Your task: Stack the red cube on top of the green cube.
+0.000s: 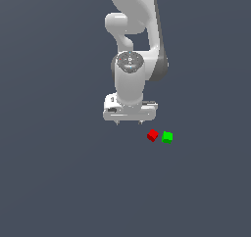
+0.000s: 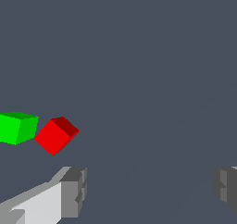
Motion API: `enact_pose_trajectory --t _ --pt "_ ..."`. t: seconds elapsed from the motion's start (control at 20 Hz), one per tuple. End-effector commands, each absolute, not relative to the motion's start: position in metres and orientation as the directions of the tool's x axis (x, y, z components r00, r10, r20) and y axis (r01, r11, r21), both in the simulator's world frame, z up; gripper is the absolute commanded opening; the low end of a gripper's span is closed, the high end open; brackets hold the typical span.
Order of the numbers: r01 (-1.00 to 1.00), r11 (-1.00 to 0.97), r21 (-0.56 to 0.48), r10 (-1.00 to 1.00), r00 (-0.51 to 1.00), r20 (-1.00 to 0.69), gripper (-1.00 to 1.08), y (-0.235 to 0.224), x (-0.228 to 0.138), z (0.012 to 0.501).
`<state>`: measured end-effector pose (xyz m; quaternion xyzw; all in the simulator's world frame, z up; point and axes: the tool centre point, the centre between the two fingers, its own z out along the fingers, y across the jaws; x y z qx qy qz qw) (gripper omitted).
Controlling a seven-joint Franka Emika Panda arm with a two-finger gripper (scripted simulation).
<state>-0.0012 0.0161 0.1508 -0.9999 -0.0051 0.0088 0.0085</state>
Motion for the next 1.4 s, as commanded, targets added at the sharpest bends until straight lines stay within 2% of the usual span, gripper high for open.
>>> enact_pose_trajectory --t 0.0,0.6,1.35 --pt "0.01 -1.0 -0.017 0.01 1.0 -0.018 1.0 0.016 -0.001 0.151" --pt "-0.068 -0.998 -0.015 -0.067 0.998 -0.016 1.0 0.028 -0.007 0.142" --pt "-0.341 -0.94 -0.007 -0.341 0.94 -0.01 1.0 0.075 -0.018 0.112"
